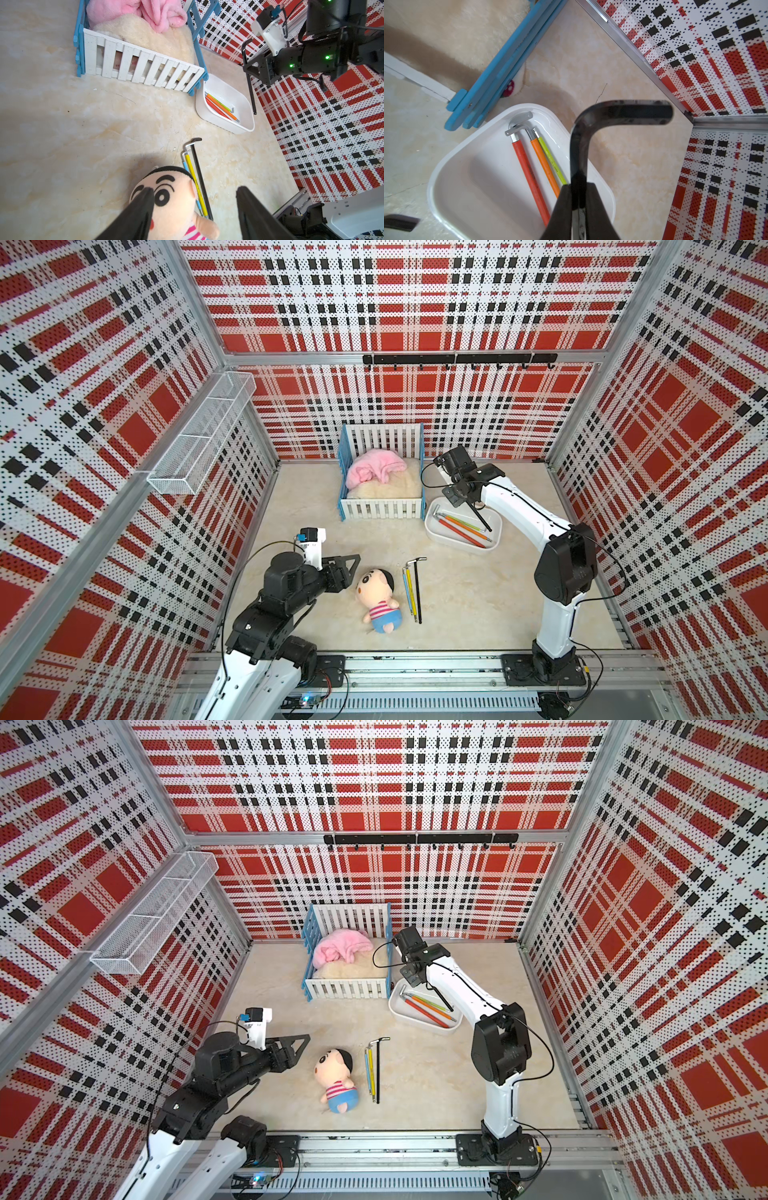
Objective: Put the hex key on the desktop into the storage box
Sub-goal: Place the Allen key in the storage box.
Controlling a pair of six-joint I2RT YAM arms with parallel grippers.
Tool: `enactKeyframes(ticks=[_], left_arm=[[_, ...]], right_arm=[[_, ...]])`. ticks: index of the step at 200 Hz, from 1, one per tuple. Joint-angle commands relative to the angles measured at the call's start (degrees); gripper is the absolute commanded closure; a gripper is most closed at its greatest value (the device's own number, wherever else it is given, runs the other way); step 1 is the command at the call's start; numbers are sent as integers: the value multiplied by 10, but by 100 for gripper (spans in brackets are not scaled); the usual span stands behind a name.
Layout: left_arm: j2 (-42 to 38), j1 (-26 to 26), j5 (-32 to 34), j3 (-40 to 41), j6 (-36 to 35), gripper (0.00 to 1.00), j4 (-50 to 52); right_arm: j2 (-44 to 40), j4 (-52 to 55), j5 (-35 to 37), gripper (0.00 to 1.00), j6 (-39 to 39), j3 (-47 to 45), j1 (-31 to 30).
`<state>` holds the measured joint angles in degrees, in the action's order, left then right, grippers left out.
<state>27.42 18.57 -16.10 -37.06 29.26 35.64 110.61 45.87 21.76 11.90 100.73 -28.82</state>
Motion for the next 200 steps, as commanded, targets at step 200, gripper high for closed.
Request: enactKeyframes(ticks=[200], left_arm=[[9,-17,-8,1,-10,32,-1]], right_arm=[[90,-107,-1,100,94,-119,-32]])
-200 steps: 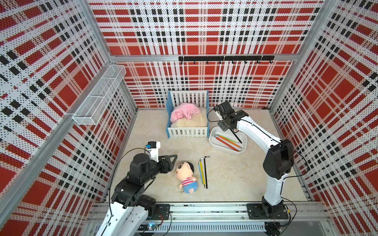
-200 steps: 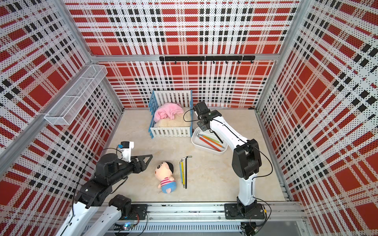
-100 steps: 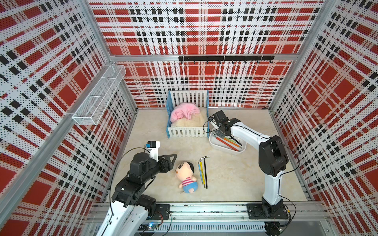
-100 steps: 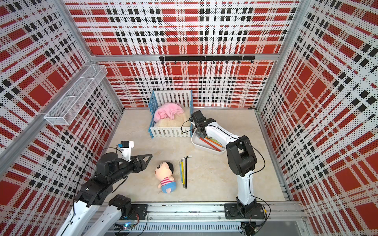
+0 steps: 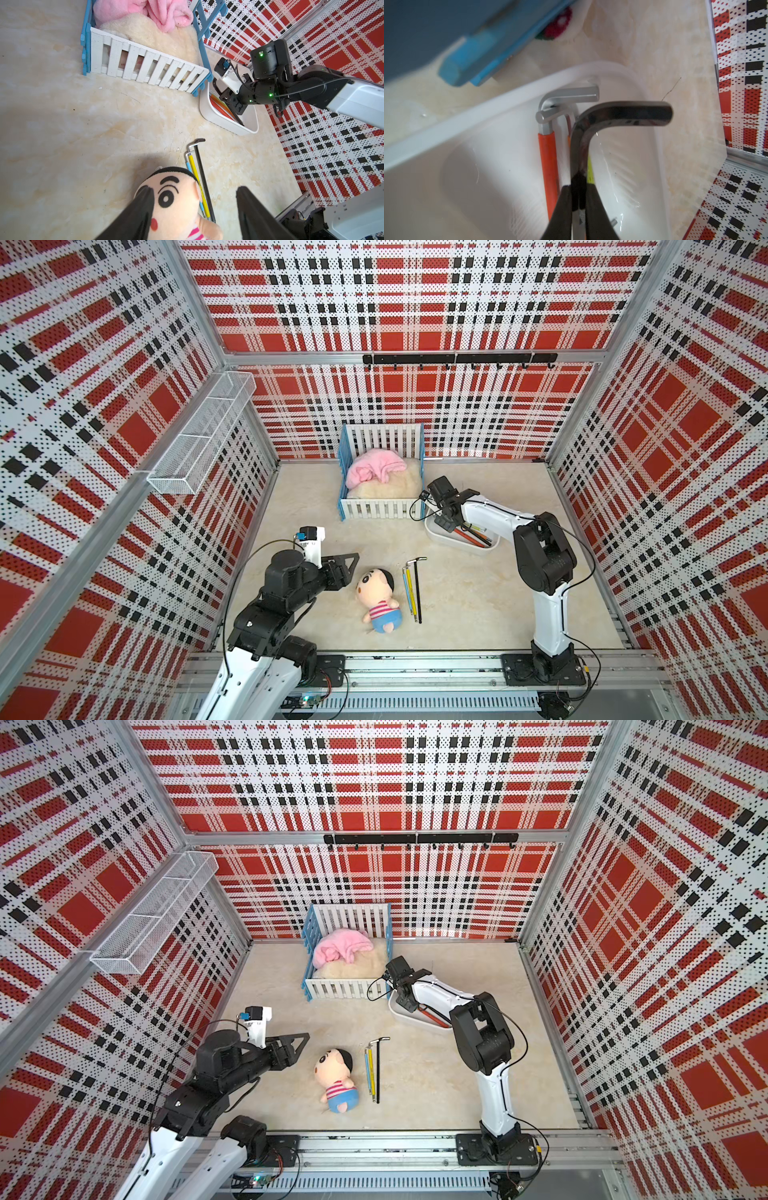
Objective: Put the hex key on the desktop into the storage box
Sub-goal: Place the Allen key in the storage box.
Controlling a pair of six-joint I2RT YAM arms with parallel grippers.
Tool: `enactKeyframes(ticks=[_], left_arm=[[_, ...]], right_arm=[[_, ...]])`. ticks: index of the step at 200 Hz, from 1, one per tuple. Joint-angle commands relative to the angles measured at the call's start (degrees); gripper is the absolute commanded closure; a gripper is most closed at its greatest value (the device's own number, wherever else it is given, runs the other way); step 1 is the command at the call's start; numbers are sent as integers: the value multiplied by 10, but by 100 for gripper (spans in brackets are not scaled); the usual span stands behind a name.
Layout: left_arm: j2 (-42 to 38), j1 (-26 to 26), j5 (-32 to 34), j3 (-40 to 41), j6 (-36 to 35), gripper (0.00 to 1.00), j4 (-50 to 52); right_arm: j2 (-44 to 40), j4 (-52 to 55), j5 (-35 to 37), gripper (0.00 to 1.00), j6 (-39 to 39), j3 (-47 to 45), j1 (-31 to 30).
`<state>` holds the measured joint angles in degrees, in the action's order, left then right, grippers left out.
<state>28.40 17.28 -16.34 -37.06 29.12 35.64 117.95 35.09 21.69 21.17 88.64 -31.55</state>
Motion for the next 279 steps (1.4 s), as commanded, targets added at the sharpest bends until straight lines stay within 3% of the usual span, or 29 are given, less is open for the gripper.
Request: enactKeyframes(ticks=[1,48,75,121,179,206,246,279], left_arm=[[0,-4,-5,1,-9,32,-1],[0,-4,-6,1,-9,32,-1],[0,-4,-6,1,-9,32,-1],[1,-4,-7,1,-9,32,-1],[-2,-4,-7,1,-10,32,-1],[-2,-4,-7,1,-9,32,-1],[-4,-4,-5,1,-9,32,-1],[-4,-4,-6,1,-8,32,-1]], right_arm=[[17,0,-1,100,1,2,-4],[30,4,-13,100,-16,9,-7],[26,8,-11,88,-32,3,-8],[20,17,-23,85,-51,0,-8],[2,27,-37,73,-70,7,-8],[-16,31,-34,73,-88,14,-7],[-76,36,-62,71,-158,30,-6],[-121,68,-128,73,-270,29,-17]])
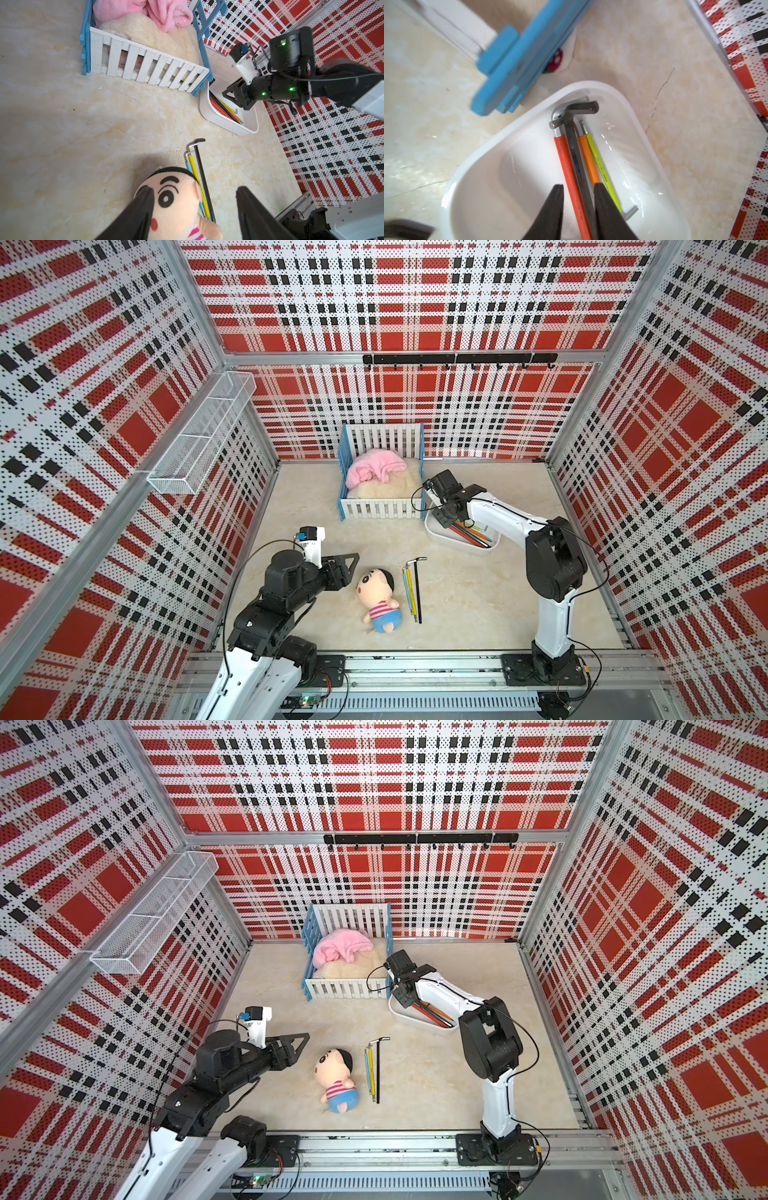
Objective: Put the hex key on the desktop into the storage box
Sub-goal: Place the Allen key in the storage box, then pick up the Allen key from the center of the board.
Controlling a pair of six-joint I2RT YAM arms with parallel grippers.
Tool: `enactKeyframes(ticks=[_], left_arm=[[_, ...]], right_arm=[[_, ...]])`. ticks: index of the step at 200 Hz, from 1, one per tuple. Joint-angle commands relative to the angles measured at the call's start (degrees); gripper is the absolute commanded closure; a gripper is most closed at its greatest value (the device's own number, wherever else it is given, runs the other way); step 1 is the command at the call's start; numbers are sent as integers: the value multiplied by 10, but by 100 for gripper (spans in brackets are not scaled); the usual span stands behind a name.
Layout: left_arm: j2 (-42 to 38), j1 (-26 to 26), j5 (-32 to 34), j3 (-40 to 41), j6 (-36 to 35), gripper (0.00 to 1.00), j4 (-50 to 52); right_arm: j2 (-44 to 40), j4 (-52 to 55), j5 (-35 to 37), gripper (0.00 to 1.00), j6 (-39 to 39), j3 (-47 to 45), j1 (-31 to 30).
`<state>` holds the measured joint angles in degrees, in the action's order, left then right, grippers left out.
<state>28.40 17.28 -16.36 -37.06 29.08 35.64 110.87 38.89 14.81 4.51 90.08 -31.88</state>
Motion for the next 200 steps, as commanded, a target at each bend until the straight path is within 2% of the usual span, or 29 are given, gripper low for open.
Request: enactKeyframes(ticks=[1,22,45,81,105,133,200], left_arm=[[-4,-4,-6,1,-8,32,-1],[-5,-4,-6,1,-8,32,-1],[-6,-4,-5,1,-8,32,-1],[-6,-4,-6,1,-8,32,-1],[-3,-4,-8,-1,-13,32,-1],[3,-3,-13,-1,-17,32,-1],[-2,-4,-18,1,-17,32,-1]], right_arm=[[-51,31,-60,73,-107,15,-15],[-83,38,-56,76,-163,-17,-57],[-118,50,-38,69,-251,-47,-113],[-121,94,-104,68,-416,-79,-154],[-108,123,-107,69,-470,-99,-187],[-87,133,-132,70,-518,-121,-198],[-16,154,-135,69,-575,-69,-201]])
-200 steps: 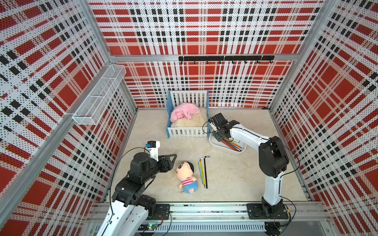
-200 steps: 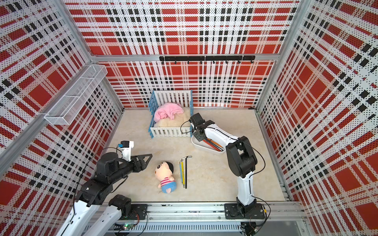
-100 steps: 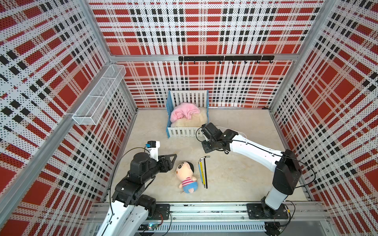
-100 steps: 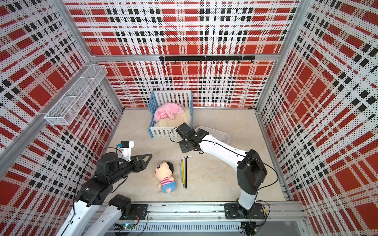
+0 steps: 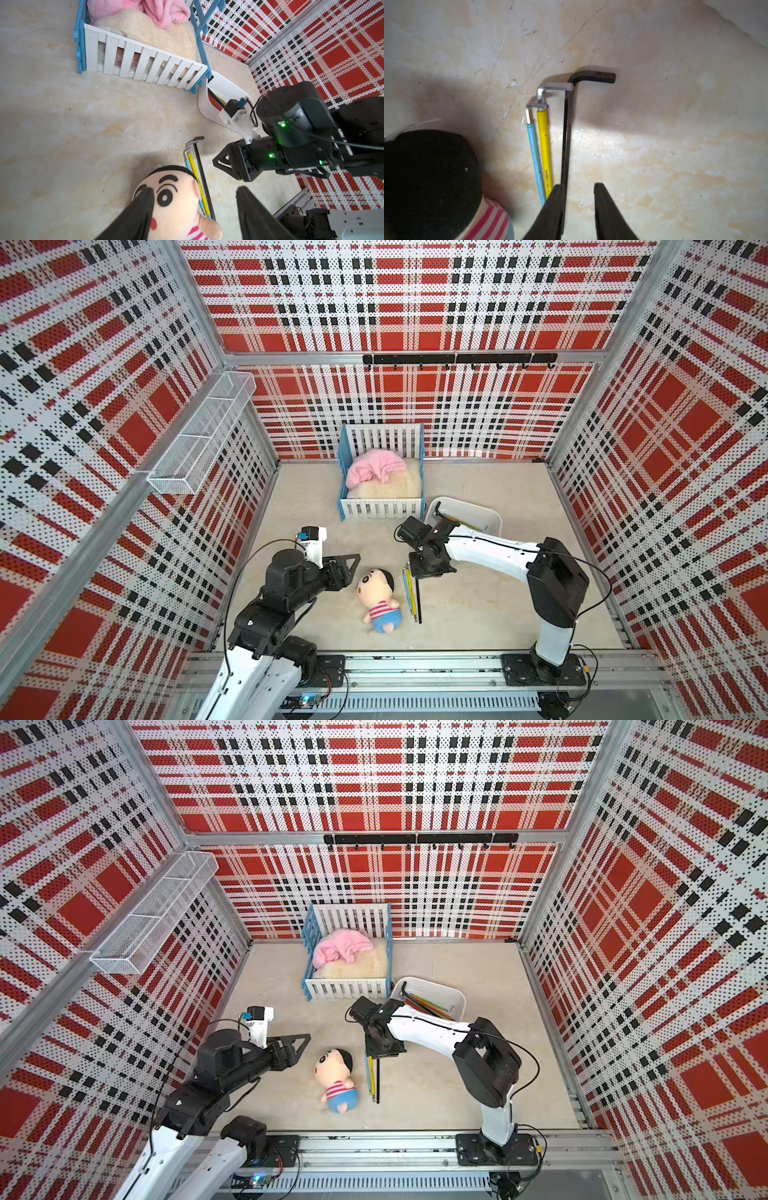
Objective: Put the hex key on the desktop into the storage box
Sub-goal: Pick up the Allen key from the center of the board.
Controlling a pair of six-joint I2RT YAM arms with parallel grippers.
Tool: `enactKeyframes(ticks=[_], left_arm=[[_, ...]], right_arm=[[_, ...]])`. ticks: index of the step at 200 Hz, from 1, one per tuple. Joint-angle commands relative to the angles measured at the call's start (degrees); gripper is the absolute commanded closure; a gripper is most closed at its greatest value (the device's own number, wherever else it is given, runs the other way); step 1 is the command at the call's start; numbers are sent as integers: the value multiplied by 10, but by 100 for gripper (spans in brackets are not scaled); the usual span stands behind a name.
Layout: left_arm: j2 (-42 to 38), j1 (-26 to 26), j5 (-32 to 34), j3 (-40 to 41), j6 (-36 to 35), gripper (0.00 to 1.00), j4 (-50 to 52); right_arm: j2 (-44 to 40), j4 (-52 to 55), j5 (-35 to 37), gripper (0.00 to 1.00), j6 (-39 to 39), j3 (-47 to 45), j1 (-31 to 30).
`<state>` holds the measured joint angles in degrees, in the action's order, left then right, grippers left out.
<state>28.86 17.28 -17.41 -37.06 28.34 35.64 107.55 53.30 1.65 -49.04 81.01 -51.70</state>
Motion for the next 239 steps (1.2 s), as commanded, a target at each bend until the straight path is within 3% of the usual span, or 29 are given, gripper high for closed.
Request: enactKeyframes(ticks=[1,69,184,239], left_arm=[[-6,-4,-8,1,-10,32,-1],[-15,-4,-13,1,-12,32,-2],[-16,-12,-18,3,-11,32,-6],[-16,-13,-16,3,-10,32,-6]], right_arm=[[18,10,-3,70,-41,22,-3],[71,-10,2,70,-79,39,-7],[125,-4,8,74,-77,63,-1],[136,5,2,83,-81,60,6]])
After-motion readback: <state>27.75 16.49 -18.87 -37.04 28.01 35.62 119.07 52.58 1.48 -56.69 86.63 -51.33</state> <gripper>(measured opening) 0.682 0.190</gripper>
